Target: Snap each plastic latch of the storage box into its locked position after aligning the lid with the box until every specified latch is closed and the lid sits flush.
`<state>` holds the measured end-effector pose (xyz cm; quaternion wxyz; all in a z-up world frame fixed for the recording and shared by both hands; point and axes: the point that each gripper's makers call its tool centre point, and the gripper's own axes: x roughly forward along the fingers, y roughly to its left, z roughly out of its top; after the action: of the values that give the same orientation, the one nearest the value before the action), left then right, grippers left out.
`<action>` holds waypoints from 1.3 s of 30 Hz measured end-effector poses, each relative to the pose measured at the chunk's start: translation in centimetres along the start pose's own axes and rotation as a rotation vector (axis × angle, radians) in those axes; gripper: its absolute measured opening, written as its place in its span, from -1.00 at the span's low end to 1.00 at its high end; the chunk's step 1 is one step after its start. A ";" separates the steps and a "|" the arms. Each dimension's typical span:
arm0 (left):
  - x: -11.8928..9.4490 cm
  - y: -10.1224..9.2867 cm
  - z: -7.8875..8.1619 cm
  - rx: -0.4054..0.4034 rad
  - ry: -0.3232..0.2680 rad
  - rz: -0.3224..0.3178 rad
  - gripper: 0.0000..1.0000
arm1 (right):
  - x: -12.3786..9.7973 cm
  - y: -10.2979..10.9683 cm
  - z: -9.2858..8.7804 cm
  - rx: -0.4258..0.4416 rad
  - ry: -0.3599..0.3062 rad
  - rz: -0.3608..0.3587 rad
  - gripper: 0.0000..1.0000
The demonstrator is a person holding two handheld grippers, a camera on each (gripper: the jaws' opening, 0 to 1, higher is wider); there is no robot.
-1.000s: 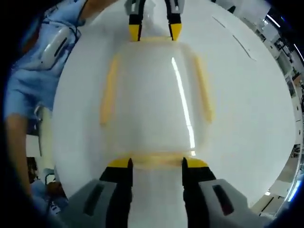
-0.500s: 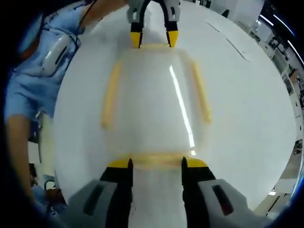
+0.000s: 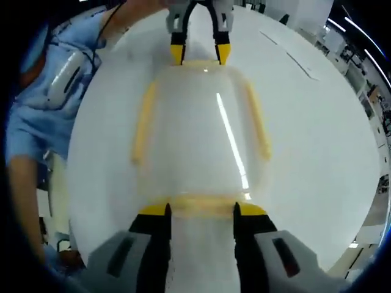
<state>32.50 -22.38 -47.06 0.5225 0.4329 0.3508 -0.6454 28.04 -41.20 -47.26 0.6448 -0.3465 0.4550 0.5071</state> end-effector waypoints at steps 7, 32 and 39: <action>-1.5 -0.3 -0.2 -0.004 -0.001 -0.001 -0.23 | 0.2 0.1 0.7 -0.009 0.046 0.002 -0.23; -4.5 -1.0 0.7 -0.013 -0.031 -0.017 -0.24 | -0.2 0.9 1.3 -0.027 0.076 -0.015 -0.25; -6.3 -2.0 1.1 0.003 -0.061 -0.009 -0.24 | -1.7 1.8 2.1 -0.028 0.020 -0.045 -0.25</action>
<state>30.86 -20.64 -40.85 0.5295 0.4121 0.3357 -0.6612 26.66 -39.44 -44.97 0.6465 -0.3709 0.4464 0.4951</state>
